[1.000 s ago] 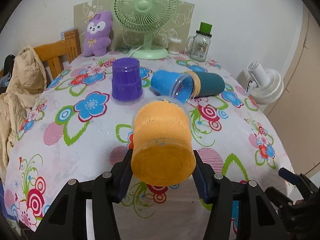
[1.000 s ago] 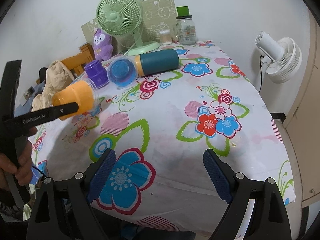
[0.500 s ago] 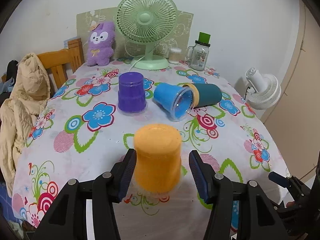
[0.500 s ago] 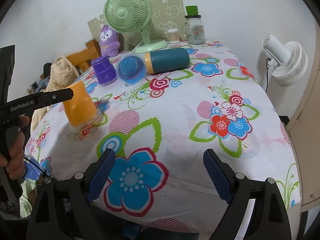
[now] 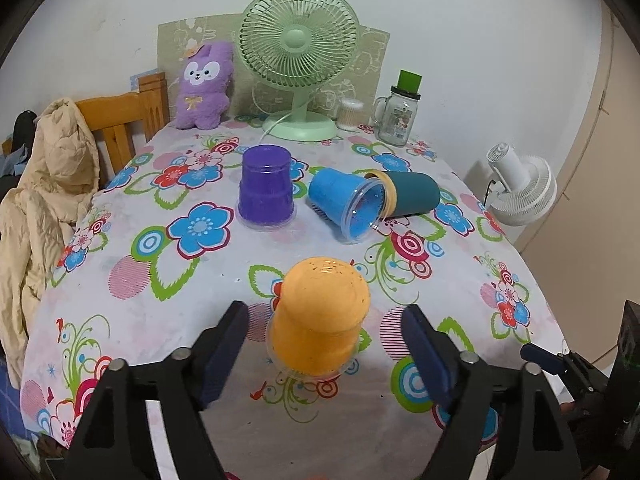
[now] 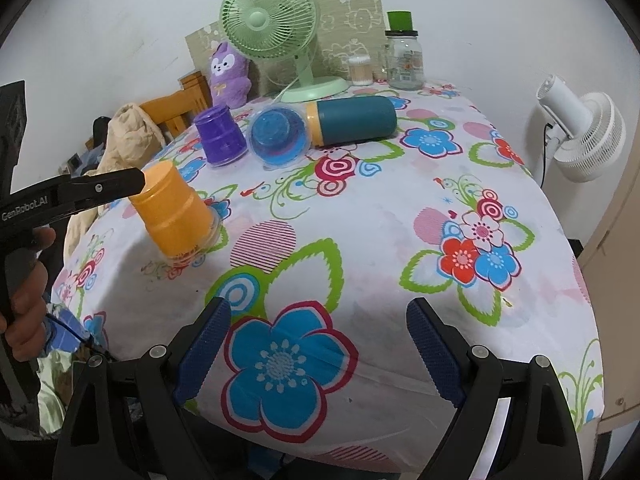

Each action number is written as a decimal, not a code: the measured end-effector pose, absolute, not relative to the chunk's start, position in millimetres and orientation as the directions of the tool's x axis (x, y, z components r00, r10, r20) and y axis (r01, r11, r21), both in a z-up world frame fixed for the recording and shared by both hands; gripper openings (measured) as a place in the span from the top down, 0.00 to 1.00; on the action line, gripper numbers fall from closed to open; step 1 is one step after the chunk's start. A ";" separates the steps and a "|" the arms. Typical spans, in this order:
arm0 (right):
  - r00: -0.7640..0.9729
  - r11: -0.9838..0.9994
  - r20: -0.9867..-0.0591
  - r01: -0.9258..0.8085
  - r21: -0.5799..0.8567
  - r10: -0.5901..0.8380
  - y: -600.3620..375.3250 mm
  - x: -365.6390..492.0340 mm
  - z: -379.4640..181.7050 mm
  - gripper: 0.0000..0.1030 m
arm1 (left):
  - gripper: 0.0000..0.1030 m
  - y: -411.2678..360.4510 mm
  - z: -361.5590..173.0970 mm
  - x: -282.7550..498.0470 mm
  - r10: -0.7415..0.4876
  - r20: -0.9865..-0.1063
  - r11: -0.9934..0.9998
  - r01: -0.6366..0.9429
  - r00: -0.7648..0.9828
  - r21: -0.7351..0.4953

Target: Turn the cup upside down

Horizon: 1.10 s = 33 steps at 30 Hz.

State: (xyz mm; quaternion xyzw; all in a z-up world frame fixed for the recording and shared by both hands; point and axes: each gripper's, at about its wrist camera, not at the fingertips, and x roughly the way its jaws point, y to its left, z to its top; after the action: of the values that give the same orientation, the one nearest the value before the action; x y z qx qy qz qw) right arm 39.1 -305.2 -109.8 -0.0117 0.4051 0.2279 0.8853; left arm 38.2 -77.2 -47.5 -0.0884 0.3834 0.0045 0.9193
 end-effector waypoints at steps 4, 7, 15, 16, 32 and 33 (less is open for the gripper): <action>0.566 0.893 -0.723 -0.422 0.158 0.396 -298.1 42.9 -106.8 0.12 | 0.14 -71.6 -46.4 36.2 -0.054 -0.703 0.983 -0.085 0.710 -0.162; 0.567 0.890 -0.722 -0.429 0.152 0.397 -292.5 46.2 -103.0 0.11 | 0.13 -66.5 -45.7 34.7 -0.053 -0.702 0.982 -0.090 0.710 -0.165; 0.574 0.873 -0.710 -0.472 0.122 0.409 -268.8 53.4 -89.2 0.11 | 0.08 -52.7 -43.5 32.0 -0.033 -0.701 0.980 -0.116 0.713 -0.164; 0.574 0.871 -0.709 -0.477 0.118 0.410 -264.7 54.4 -87.5 0.11 | 0.07 -50.2 -43.1 31.3 -0.029 -0.700 0.979 -0.121 0.714 -0.164; 0.609 0.860 -0.693 -0.510 0.031 0.386 -218.9 62.2 -54.5 0.11 | 0.05 -20.1 -36.5 24.2 0.013 -0.682 0.972 -0.169 0.731 -0.162; 0.614 0.857 -0.687 -0.514 0.024 0.387 -215.3 61.1 -50.5 0.11 | 0.05 -18.8 -35.2 23.3 0.015 -0.679 0.972 -0.169 0.734 -0.162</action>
State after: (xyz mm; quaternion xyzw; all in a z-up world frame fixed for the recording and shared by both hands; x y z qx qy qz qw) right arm 61.1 -215.3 -50.5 -0.0881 0.3595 0.2521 0.8941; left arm 23.3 -18.8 -35.2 -0.1070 0.3613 0.0497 0.9250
